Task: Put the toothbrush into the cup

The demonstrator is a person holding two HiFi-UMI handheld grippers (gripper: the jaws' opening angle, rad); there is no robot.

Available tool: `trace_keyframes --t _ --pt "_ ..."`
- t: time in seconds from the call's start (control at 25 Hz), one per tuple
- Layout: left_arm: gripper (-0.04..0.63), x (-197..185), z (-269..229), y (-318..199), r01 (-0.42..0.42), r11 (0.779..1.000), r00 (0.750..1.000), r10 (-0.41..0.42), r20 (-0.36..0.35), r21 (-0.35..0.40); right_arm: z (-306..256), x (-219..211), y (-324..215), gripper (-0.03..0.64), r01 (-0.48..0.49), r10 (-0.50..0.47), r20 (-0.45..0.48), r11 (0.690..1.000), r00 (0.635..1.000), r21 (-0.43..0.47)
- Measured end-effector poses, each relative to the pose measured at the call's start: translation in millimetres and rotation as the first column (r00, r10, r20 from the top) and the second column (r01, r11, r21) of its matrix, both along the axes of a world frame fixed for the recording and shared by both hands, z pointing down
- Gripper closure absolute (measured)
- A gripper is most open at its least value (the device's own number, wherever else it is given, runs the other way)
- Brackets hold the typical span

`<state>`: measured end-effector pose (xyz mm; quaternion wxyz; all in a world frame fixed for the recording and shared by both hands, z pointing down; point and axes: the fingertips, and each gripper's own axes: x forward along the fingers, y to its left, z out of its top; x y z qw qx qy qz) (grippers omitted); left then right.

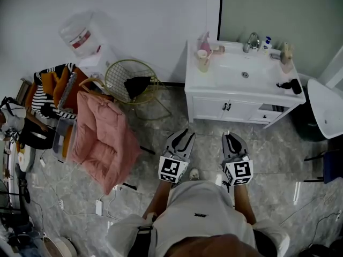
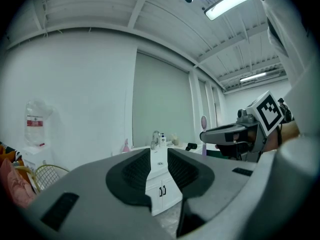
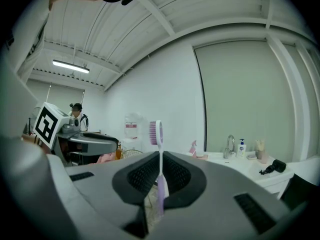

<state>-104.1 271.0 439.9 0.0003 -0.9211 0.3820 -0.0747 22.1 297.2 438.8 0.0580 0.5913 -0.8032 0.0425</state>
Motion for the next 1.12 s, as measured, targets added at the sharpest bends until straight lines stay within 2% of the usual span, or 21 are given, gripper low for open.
trace_keyframes --t 0.4,0.8,1.12 --pt "0.5 -11.5 4.1 -40.5 -0.052 0.999 0.999 0.052 -0.007 0.0 2.4 -15.2 -33.1 0.575 -0.051 0.052 -0.005 0.999 0.999 0.002" --pt "0.5 -8.2 10.0 -65.0 -0.063 0.998 0.998 0.062 -0.031 -0.023 4.8 -11.0 -55.5 0.575 -0.074 0.073 -0.028 0.997 0.997 -0.016" --pt "0.5 -0.4 8.2 -95.4 -0.053 0.998 0.998 0.053 -0.023 -0.019 2.5 -6.6 -88.5 0.575 -0.054 0.053 -0.029 0.998 0.998 -0.017"
